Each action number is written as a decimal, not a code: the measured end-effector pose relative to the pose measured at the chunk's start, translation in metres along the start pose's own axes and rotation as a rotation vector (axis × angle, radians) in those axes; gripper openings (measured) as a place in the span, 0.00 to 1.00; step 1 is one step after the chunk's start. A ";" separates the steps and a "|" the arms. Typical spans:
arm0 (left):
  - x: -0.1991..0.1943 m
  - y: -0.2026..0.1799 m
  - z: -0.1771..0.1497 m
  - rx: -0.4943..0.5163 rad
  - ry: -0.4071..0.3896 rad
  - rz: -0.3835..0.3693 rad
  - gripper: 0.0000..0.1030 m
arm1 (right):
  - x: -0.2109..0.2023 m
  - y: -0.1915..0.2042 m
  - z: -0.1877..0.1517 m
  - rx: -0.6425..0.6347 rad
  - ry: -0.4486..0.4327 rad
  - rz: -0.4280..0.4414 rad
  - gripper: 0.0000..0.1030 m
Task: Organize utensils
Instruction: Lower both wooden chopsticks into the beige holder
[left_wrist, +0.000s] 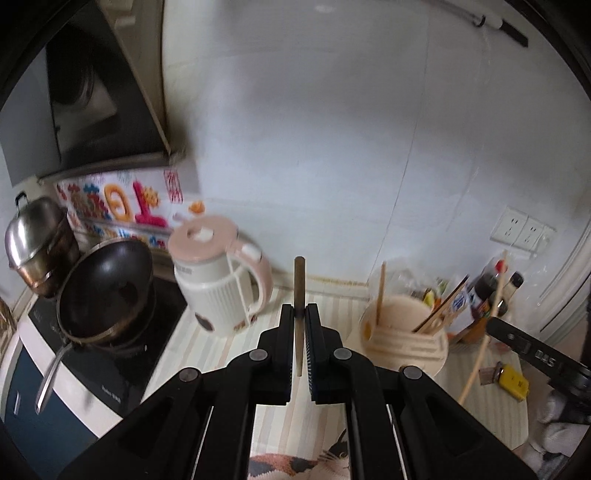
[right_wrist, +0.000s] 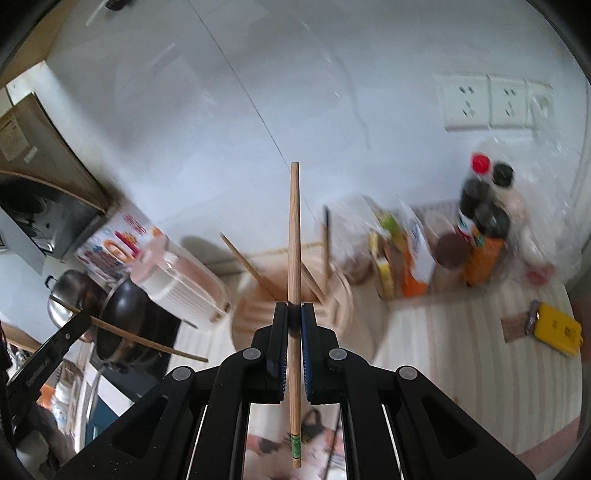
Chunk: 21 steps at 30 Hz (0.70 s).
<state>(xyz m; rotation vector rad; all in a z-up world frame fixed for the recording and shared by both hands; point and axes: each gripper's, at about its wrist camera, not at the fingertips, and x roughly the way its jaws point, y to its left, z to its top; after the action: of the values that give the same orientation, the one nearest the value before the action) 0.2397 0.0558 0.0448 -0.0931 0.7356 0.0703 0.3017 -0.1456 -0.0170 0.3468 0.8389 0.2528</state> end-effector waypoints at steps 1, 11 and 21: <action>-0.003 -0.002 0.006 0.002 -0.007 -0.006 0.03 | 0.000 0.004 0.006 -0.001 -0.008 0.006 0.07; -0.020 -0.029 0.062 0.058 -0.061 -0.098 0.03 | -0.004 0.024 0.077 0.002 -0.137 0.014 0.07; 0.041 -0.070 0.065 0.107 0.050 -0.223 0.04 | 0.034 0.007 0.090 0.028 -0.246 -0.053 0.06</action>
<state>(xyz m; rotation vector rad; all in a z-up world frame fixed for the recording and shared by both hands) 0.3205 -0.0057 0.0692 -0.0748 0.7733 -0.1845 0.3919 -0.1455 0.0182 0.3724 0.6086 0.1453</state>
